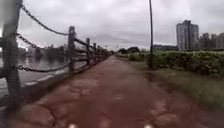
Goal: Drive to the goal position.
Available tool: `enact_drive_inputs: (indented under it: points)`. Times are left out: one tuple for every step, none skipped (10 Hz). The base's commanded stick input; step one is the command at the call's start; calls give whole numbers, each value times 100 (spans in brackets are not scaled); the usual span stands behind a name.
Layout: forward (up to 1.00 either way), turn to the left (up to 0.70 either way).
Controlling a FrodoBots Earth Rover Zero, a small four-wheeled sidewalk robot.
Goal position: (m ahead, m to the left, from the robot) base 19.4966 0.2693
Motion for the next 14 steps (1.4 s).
enact_drive_inputs:
  points:
    - [85,31]
    - [85,1]
    - [85,1]
    - [85,1]
    - [85,1]
    - [85,1]
    - [85,1]
    - [85,1]
    - [85,1]
    - [85,1]
    - [85,1]
    - [85,1]
    - [85,1]
    - [85,1]
